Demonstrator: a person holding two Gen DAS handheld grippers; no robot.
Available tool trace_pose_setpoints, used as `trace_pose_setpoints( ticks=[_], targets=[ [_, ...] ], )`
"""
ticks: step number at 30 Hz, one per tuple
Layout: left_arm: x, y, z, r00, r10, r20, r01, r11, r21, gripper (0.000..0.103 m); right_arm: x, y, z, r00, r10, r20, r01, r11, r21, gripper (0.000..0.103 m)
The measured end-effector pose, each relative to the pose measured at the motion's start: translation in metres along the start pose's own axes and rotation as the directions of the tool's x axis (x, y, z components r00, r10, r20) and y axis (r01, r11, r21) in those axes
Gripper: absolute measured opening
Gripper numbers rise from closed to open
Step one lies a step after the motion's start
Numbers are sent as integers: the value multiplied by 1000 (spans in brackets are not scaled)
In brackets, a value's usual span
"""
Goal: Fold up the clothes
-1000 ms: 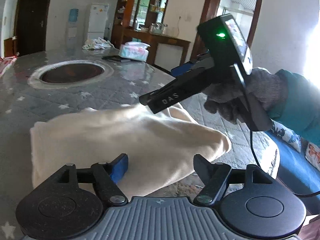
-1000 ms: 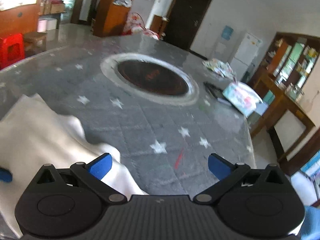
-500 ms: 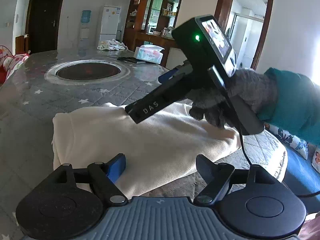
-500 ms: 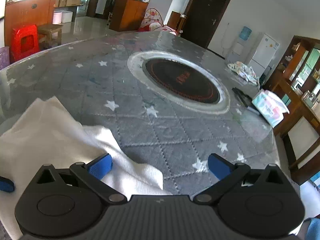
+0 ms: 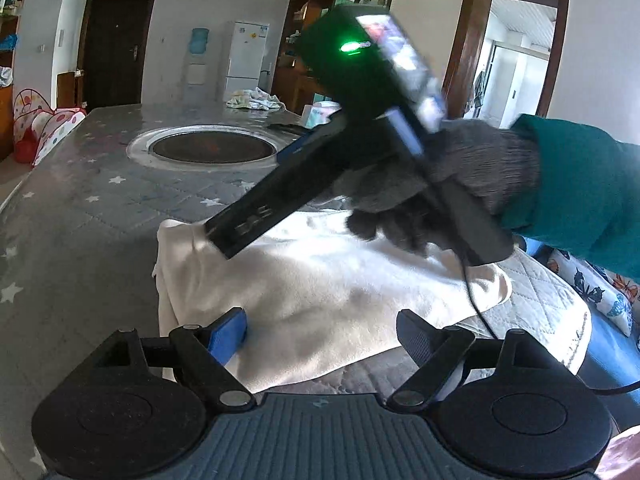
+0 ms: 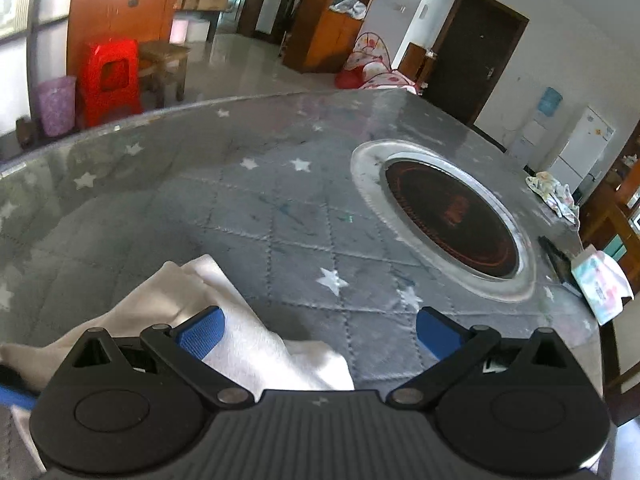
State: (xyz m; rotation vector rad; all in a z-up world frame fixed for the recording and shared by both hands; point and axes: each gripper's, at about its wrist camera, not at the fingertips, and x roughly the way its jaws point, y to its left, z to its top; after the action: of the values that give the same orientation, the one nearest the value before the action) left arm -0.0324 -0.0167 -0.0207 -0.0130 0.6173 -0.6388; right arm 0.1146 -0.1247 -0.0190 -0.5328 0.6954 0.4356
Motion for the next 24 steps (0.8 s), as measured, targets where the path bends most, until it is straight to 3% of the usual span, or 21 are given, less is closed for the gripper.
trace_pose_setpoints(
  ticks=[6, 9, 15, 24],
  targets=[
    [-2, -1, -2, 1000, 2, 11, -2, 1000, 0, 85, 3, 1, 6, 1000, -11, 7, 11, 1000, 10, 103],
    [-6, 0, -3, 1000, 6, 24, -6, 1000, -6, 87, -13, 2, 9, 999, 32, 28, -32, 999, -3, 103],
    [-7, -1, -6, 1000, 11, 28, -11, 1000, -14, 88, -13, 27, 11, 998, 62, 13, -61, 993, -101, 103],
    [-8, 4, -11, 1000, 15, 23, -15, 999, -30, 93, 13, 27, 23, 997, 72, -6, -72, 997, -21, 103]
  ],
)
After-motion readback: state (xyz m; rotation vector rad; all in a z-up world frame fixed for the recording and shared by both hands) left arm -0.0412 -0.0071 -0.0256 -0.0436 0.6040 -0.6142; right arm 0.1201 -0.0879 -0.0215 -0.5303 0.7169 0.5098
